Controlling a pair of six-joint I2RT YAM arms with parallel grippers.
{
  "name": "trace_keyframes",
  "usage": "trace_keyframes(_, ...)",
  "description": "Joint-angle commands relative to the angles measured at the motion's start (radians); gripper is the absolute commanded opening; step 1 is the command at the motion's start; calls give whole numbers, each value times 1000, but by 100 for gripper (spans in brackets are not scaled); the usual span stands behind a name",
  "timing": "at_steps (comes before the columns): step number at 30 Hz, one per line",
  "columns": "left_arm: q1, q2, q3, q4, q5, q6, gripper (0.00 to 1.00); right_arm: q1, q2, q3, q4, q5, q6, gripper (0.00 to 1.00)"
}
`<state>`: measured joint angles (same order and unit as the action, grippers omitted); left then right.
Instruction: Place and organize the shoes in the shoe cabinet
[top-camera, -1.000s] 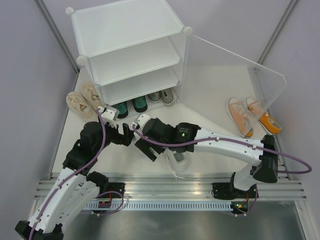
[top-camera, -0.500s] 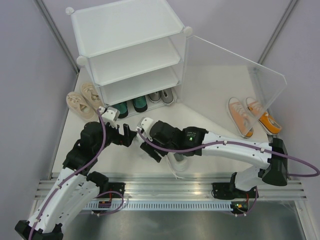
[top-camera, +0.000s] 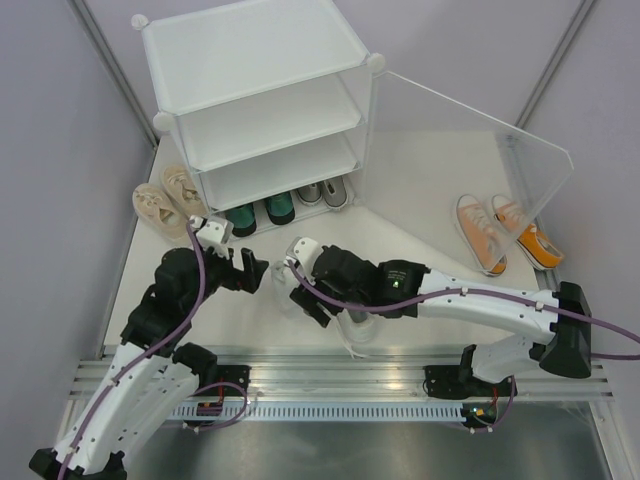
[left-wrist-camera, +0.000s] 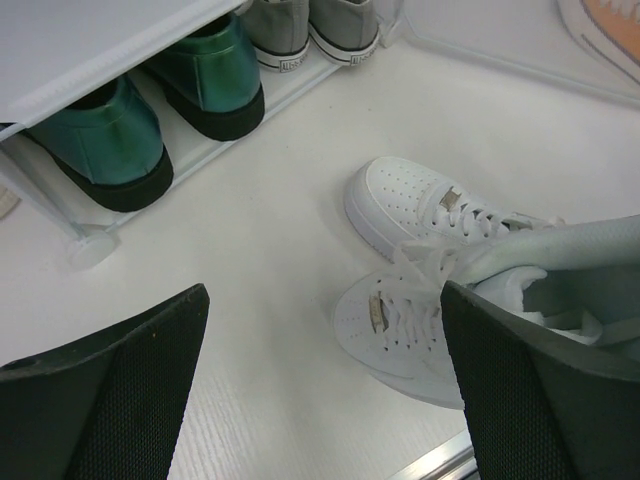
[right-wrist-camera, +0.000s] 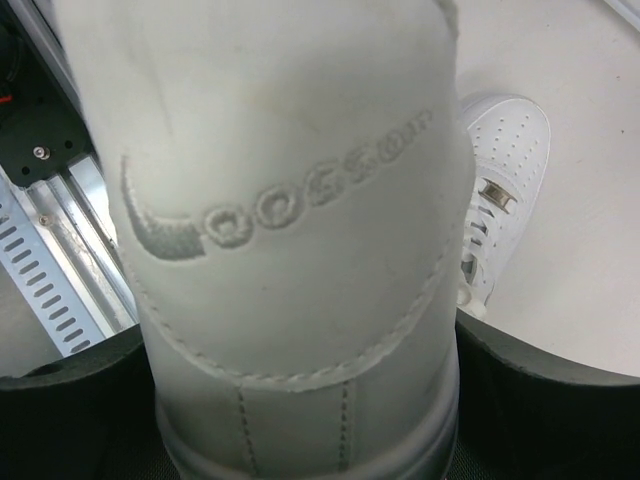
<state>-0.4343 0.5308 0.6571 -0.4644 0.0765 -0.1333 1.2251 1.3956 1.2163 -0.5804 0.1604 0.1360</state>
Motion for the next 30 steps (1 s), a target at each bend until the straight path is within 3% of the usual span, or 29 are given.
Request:
trace_keyframes(1, -3, -43, 27, 9, -72, -14, 99, -9, -107, -36, 132, 65, 7, 1)
trace_keyframes(19, -3, -276, 15, 4, -587, -98, 100, -10, -382, -273, 628, 139, 76, 1)
trace_keyframes(23, -3, -316, 4, 6, -769, -121, 100, -9, -402, -336, 802, 201, 42, 1)
trace_keyframes(30, -3, -293, -2, 12, -886, -192, 100, -10, -304, -383, 1079, 301, -54, 1)
